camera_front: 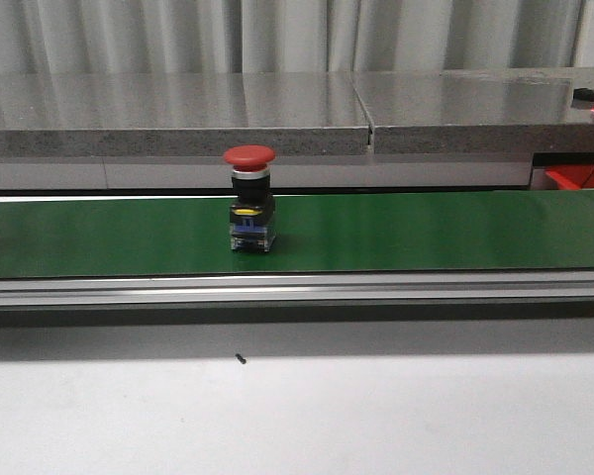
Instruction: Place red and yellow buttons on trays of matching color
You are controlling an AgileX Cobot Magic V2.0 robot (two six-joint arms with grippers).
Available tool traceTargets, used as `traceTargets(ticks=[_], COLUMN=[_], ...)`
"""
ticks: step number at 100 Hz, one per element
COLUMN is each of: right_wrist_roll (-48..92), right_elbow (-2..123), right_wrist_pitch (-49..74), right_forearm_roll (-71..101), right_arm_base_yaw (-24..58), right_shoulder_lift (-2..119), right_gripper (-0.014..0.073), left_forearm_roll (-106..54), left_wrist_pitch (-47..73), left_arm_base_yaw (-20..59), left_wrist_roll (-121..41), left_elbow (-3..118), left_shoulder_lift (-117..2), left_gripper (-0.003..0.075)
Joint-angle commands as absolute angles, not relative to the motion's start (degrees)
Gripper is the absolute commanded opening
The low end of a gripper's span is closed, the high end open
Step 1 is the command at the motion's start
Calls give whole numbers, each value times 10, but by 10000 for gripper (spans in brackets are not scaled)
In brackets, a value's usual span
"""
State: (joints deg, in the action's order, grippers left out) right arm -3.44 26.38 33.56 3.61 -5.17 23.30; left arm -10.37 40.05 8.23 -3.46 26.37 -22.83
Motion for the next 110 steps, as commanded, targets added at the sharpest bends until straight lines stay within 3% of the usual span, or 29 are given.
traceTargets(ticks=[1,87,110], right_wrist_roll=[-28,-28,-28], right_elbow=[278,278,310], right_wrist_pitch=[297,297,303], right_forearm_roll=[34,34,34], right_arm_base_yaw=[-51,-51,-51], right_shoulder_lift=[236,237,300], right_gripper=[-92,-92,-92], left_forearm_roll=[-110,-110,-110], left_wrist_pitch=[367,367,367], left_arm_base_yaw=[88,88,88], left_wrist_roll=[-29,-29,-29], left_elbow=[281,281,281], left_shoulder_lift=[-232,-232,-232], left_gripper=[-20,-20,-20])
